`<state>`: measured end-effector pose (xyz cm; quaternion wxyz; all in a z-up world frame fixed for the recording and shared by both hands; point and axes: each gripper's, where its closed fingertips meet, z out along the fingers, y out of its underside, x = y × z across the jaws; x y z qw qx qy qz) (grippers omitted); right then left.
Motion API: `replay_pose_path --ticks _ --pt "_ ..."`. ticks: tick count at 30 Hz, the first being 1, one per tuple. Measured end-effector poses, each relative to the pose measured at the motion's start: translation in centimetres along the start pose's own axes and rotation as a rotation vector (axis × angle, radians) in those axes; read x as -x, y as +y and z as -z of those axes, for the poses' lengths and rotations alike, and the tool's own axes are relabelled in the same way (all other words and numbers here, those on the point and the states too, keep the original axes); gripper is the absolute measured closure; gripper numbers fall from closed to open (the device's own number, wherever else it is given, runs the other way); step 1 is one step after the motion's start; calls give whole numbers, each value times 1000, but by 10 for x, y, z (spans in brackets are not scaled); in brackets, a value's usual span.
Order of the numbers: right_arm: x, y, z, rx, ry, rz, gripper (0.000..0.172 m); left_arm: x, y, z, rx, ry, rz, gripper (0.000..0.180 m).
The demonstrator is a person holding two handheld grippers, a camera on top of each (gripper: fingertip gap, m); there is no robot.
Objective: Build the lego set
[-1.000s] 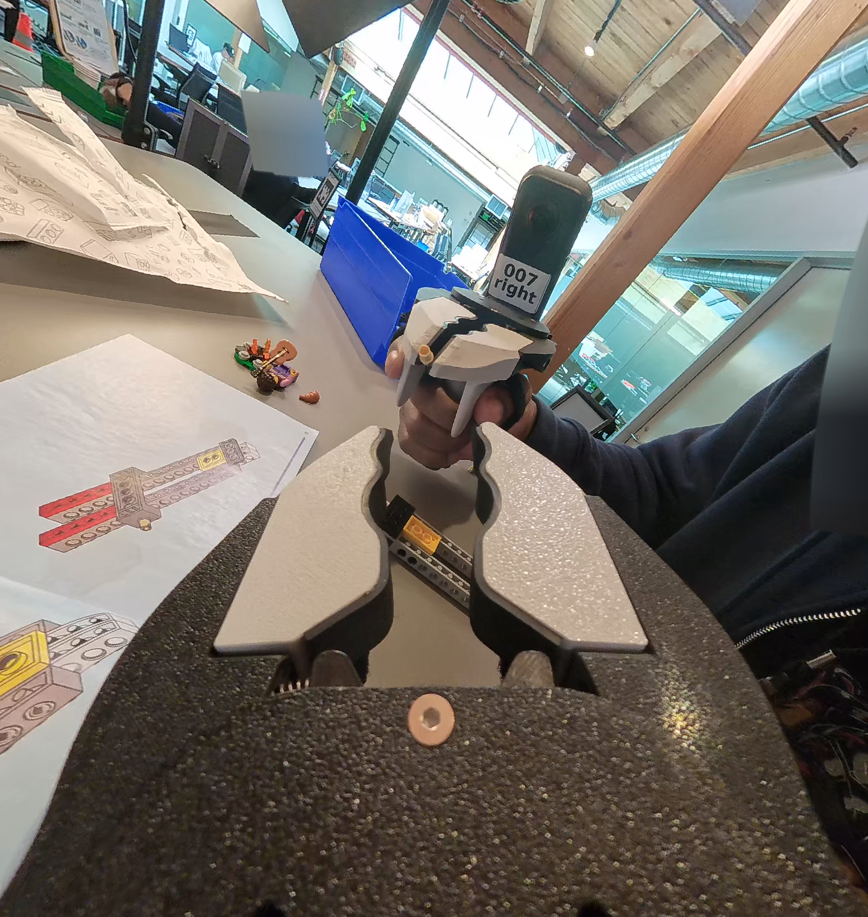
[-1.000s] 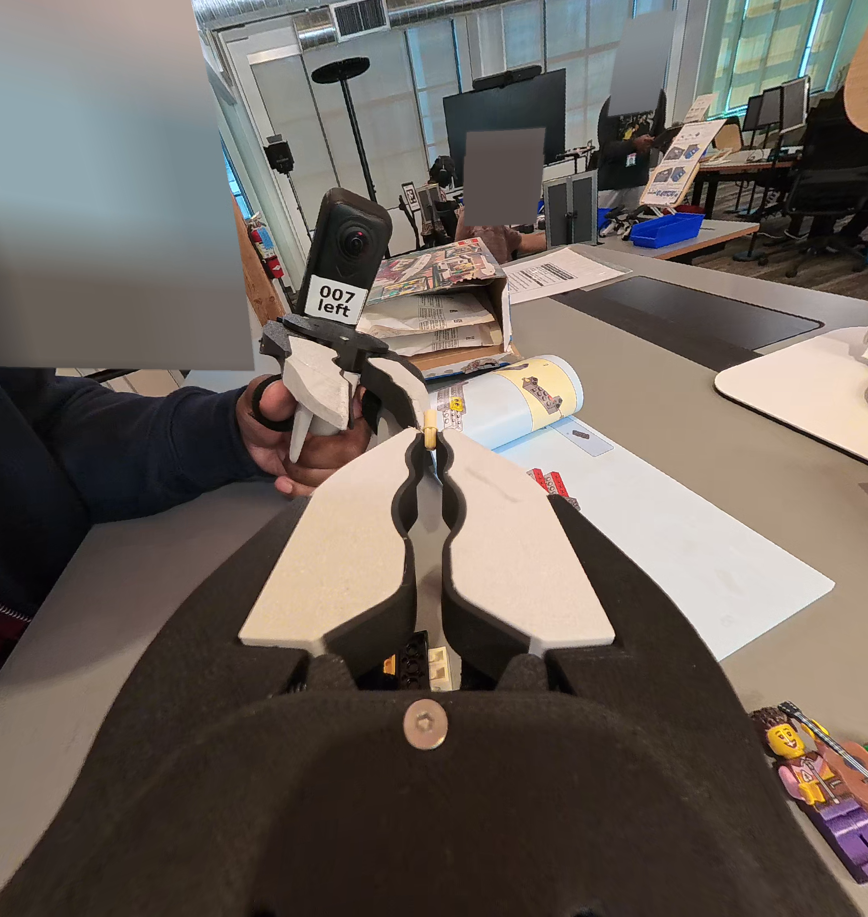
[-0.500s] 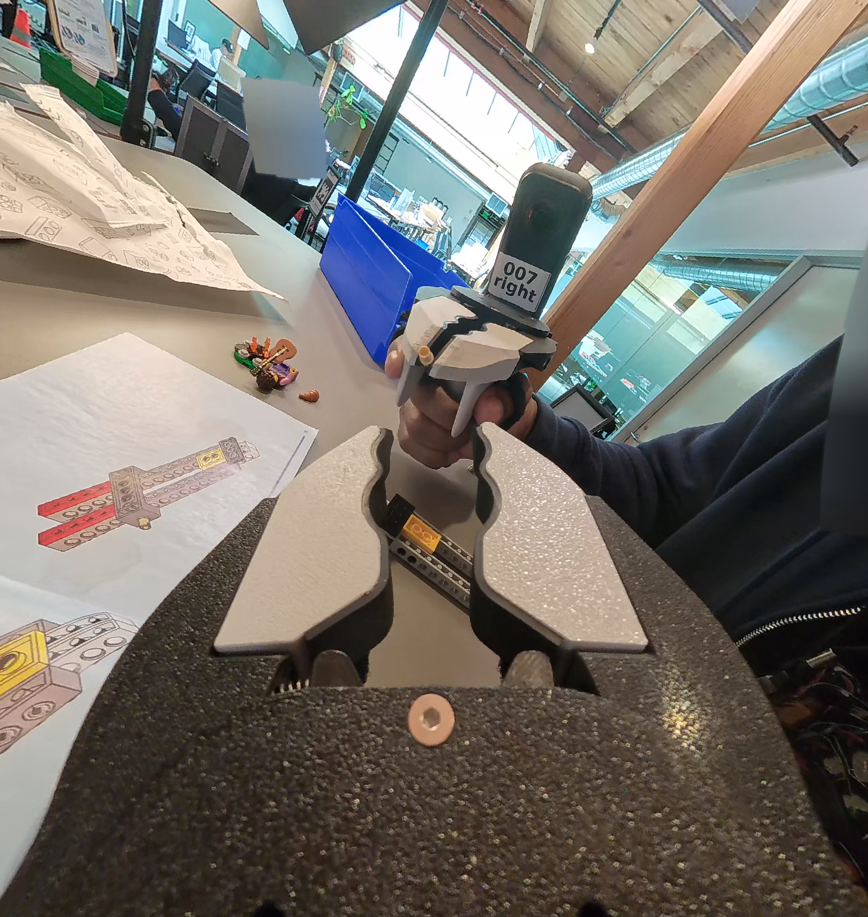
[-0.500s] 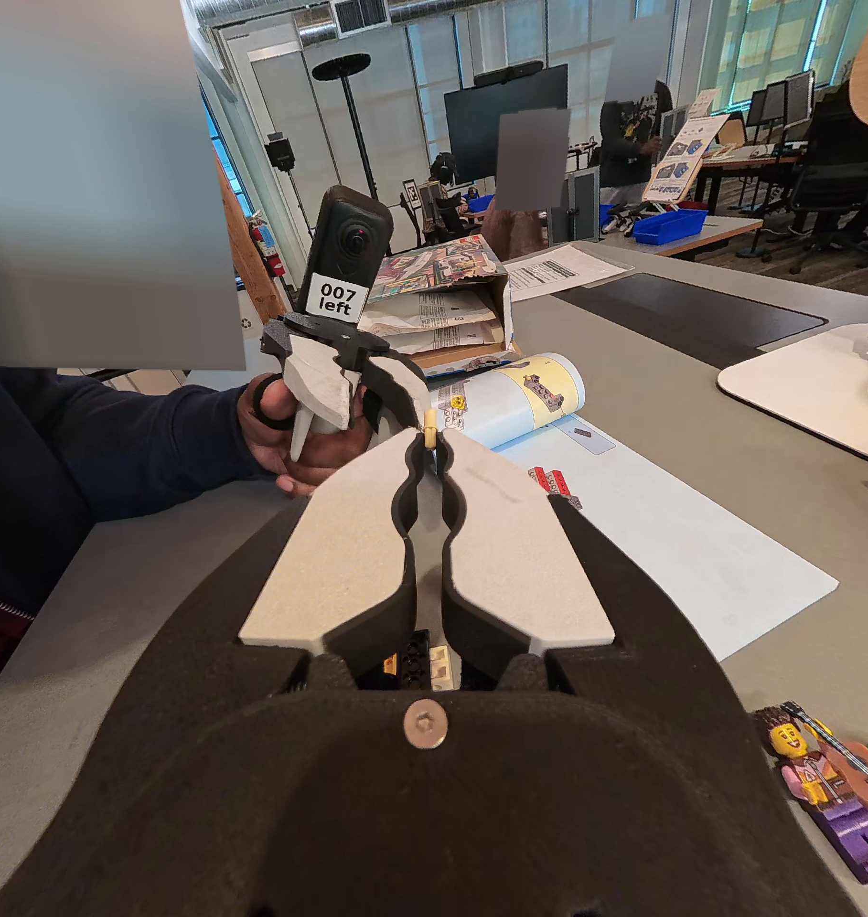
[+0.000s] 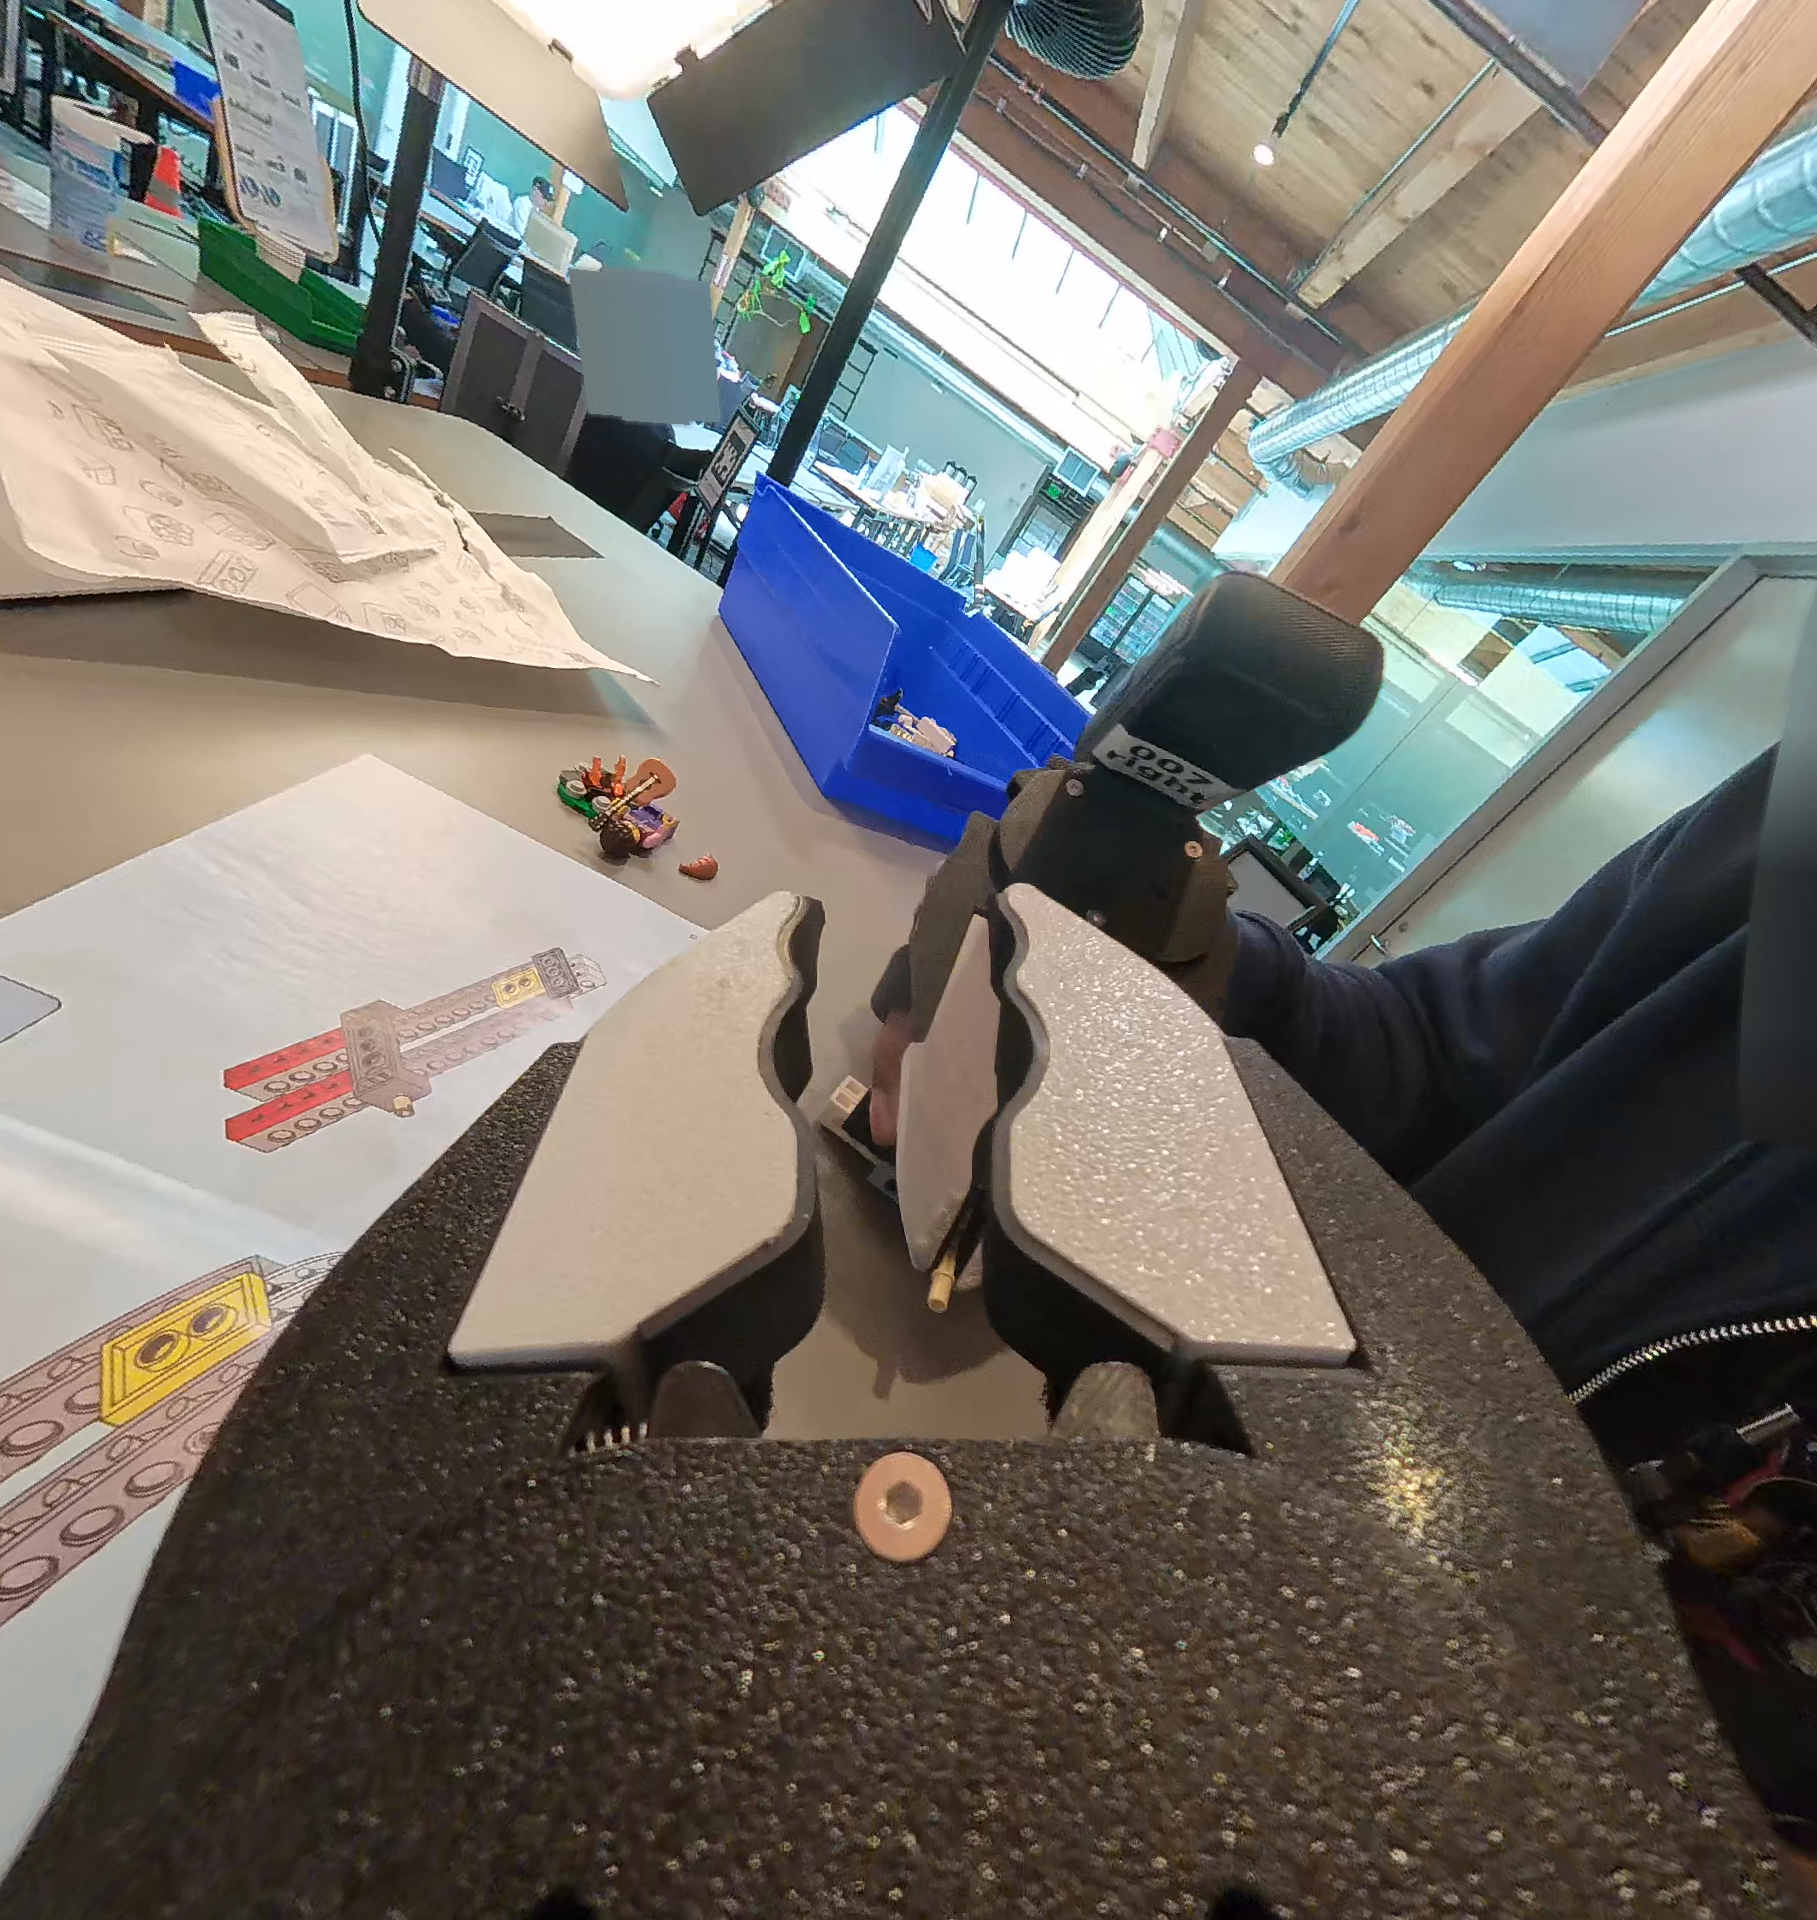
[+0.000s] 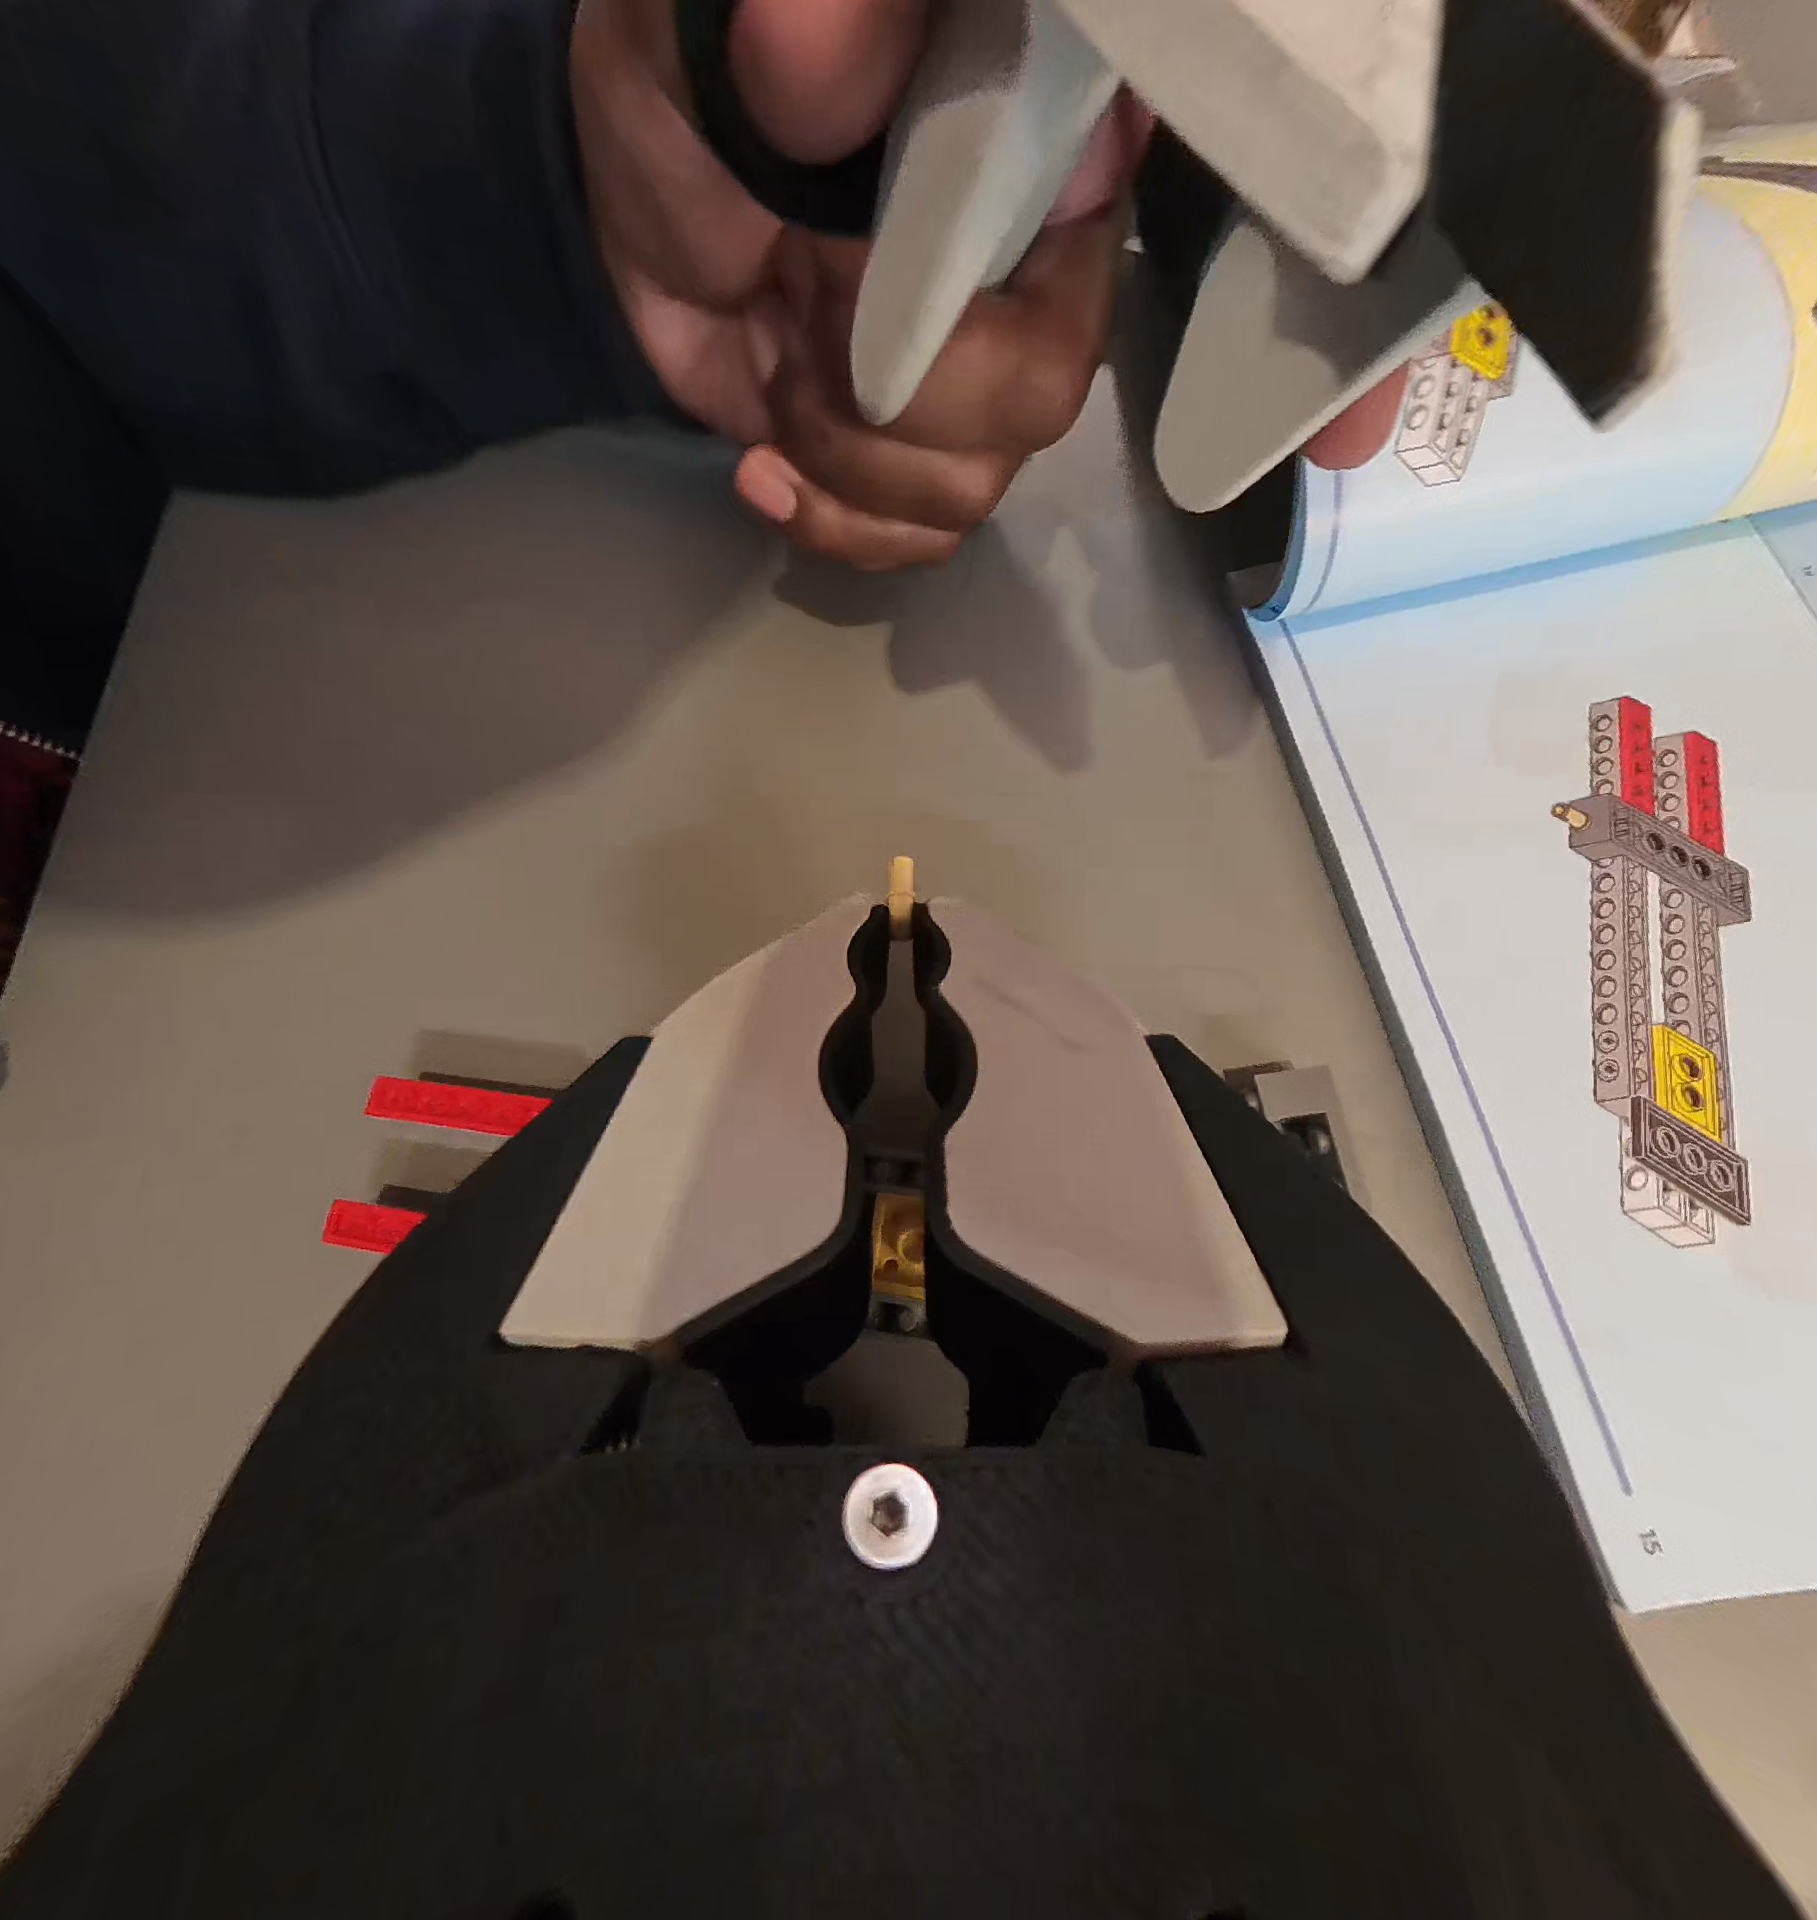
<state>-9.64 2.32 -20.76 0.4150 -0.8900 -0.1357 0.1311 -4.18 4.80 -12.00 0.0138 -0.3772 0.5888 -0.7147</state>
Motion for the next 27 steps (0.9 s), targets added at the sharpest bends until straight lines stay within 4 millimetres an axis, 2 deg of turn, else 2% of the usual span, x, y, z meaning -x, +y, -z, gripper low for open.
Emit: replay_pose_path --ticks 9,15,17,20,22,27 --pt "-2 0 -1 4 27 18 167 1 3 -1 11 1 3 149" --pt "-4 -2 1 -16 33 8 160 1 5 -3 22 2 7 149" --pt "-12 -7 8 -55 74 0 159 1 4 -2 19 0 4 149" --pt "-45 -11 28 -118 223 -70 157 2 2 0 12 -6 5 149" --pt "-63 -4 39 -119 302 -120 157 3 2 0 12 -7 10 149" --pt "-75 14 42 -40 348 -160 157 4 6 -2 32 -10 11 149"
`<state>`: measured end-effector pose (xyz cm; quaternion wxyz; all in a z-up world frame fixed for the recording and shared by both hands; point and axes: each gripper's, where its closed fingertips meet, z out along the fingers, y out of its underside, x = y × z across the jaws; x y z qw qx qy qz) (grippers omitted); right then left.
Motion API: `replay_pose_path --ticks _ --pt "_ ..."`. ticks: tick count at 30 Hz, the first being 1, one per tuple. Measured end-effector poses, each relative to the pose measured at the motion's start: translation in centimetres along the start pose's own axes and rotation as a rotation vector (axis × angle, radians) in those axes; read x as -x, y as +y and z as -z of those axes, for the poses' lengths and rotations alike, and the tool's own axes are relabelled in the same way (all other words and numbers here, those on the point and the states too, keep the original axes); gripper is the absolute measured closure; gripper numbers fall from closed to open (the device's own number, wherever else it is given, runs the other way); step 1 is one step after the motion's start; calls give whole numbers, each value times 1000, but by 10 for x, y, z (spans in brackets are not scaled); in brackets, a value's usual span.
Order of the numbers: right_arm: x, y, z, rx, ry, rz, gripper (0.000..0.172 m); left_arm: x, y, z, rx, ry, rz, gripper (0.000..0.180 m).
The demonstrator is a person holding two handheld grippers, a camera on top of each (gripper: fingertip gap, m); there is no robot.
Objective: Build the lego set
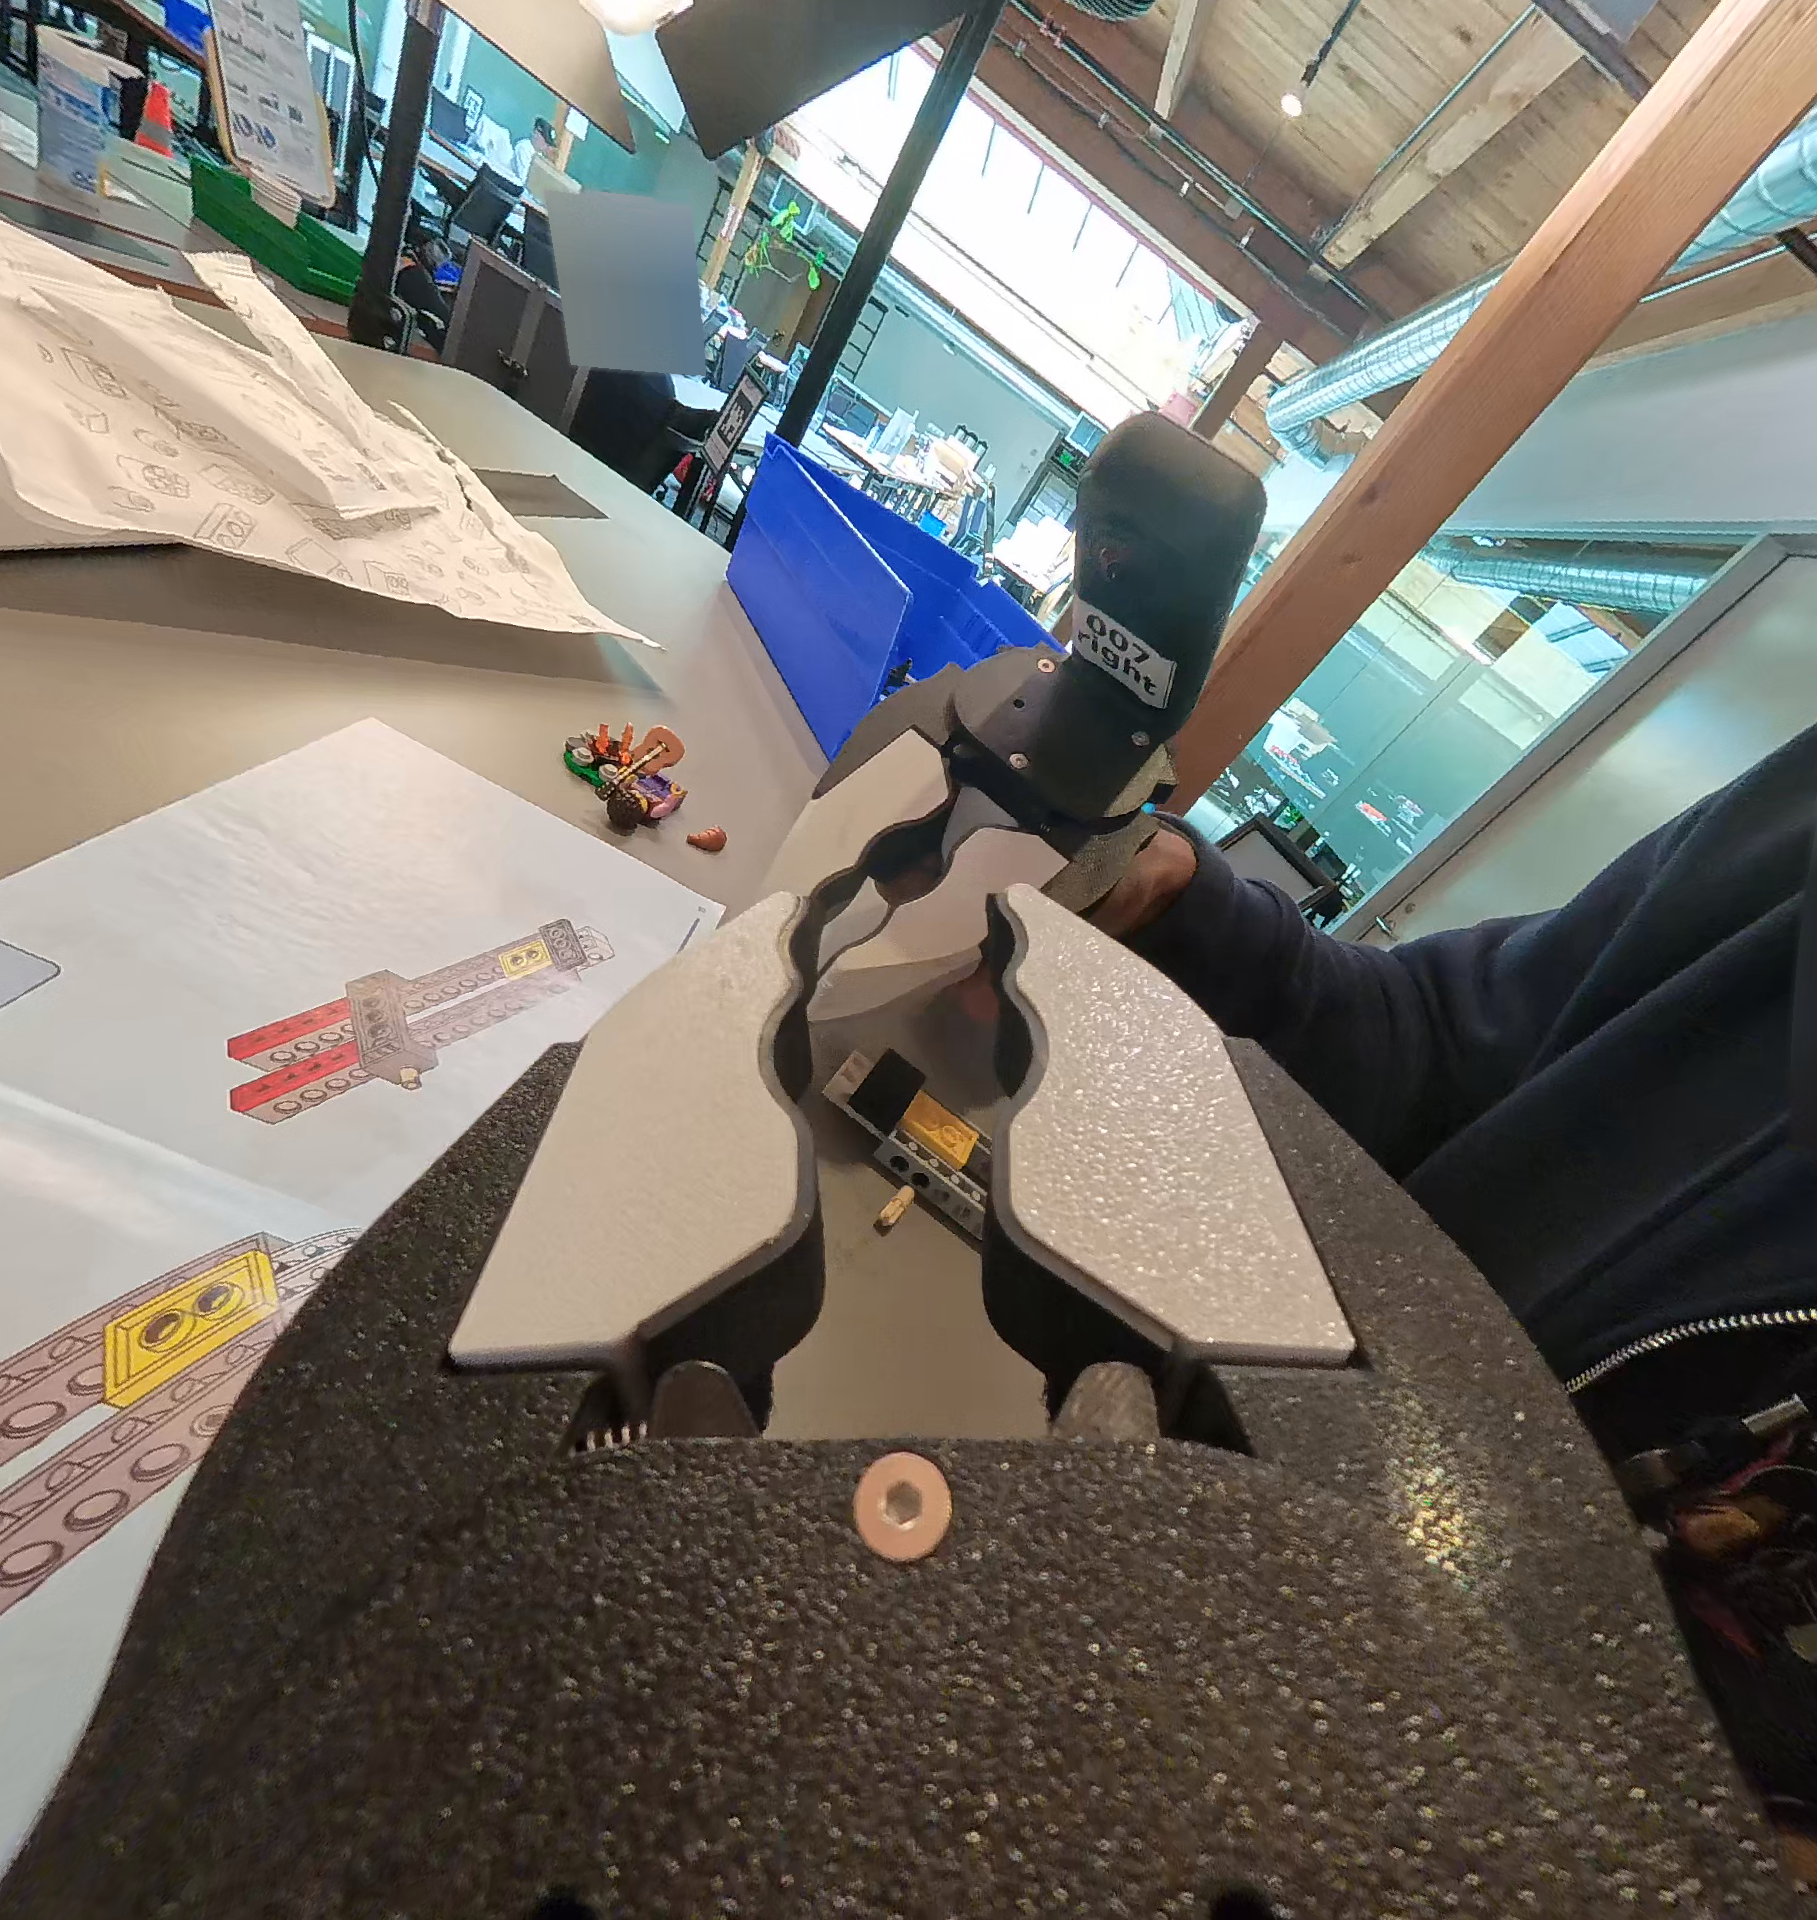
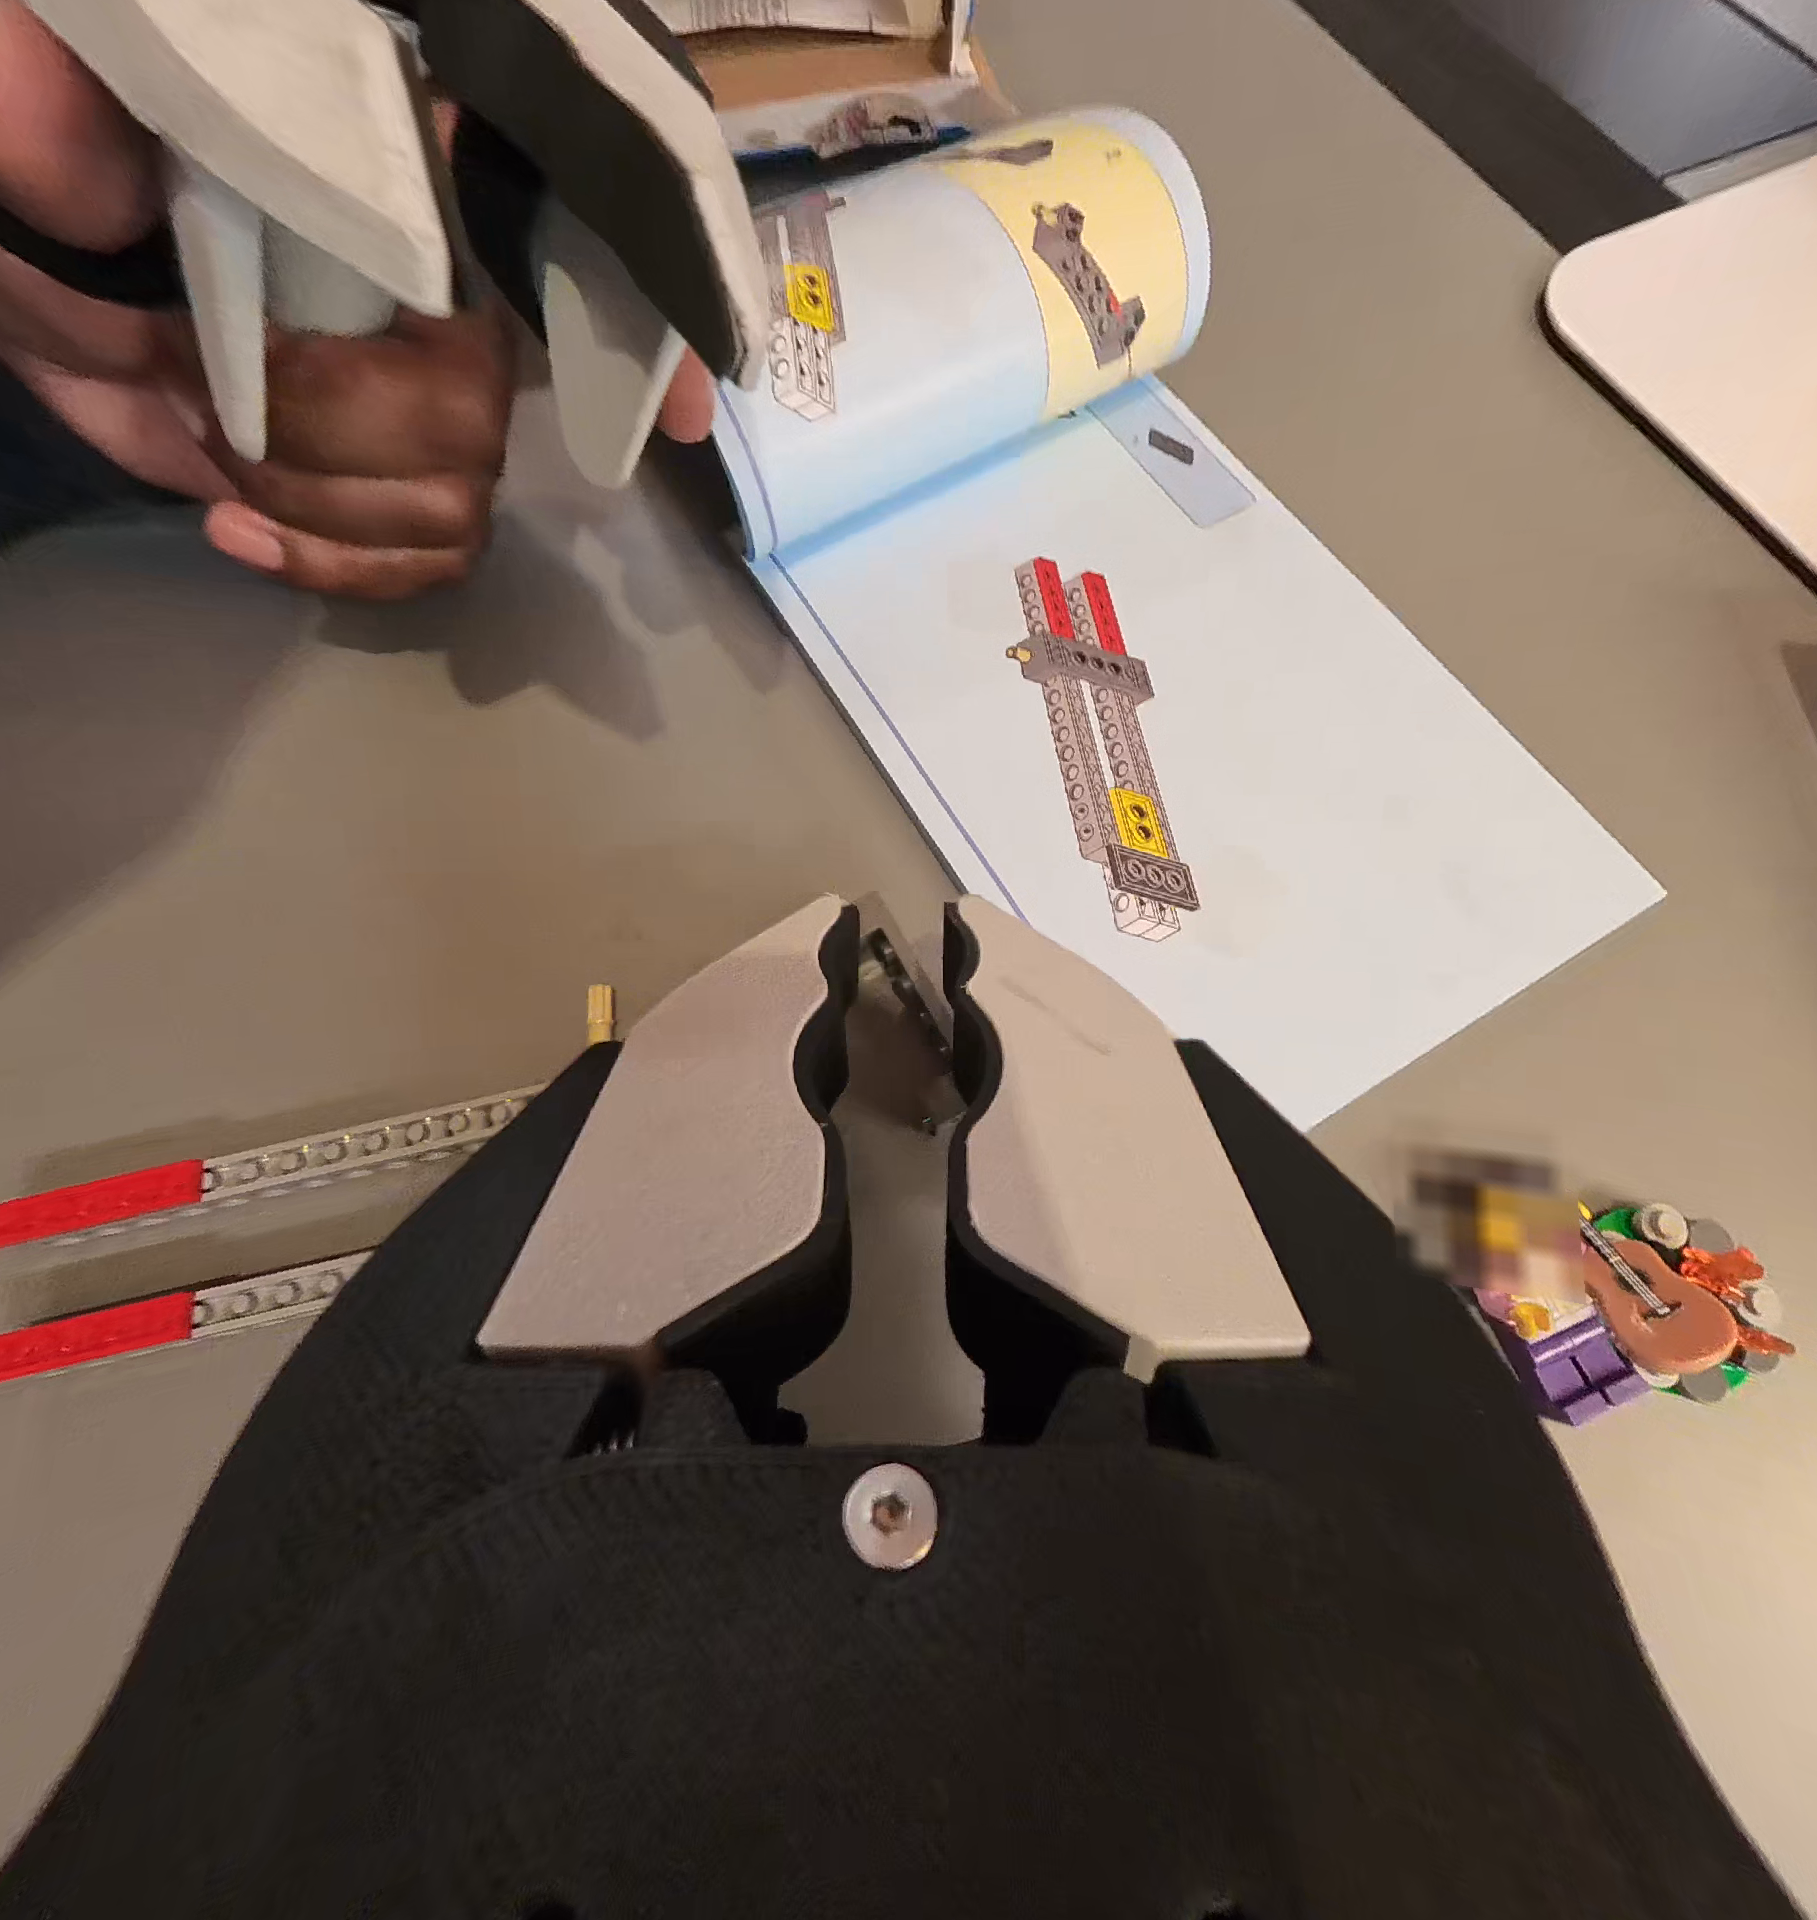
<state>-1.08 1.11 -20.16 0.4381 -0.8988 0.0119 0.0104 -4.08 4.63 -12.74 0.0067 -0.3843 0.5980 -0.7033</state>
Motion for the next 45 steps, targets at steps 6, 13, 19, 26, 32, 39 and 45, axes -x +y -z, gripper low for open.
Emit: replay_pose_path --ticks 6,13,19,26,32,39,45 --pt "-2 9 -1 49 -4 -32 156 1 1 -1 8 -3 2 149" --pt "-7 27 -7 143 26 -36 161 1 3 -2 15 -2 6 149" --pt "-2 13 0 77 0 6 167 -1 7 -4 37 4 22 149" --pt "56 -15 23 -80 -291 150 167 -23 37 -16 223 58 -195 137" --pt "61 -16 24 -92 -306 175 167 -34 51 -19 291 56 -464 129" --pt "66 -23 27 -144 -257 302 167 -29 59 -16 359 20 -549 149" --pt "68 -20 26 -127 -273 296 167 -30 63 -16 374 31 -585 164"
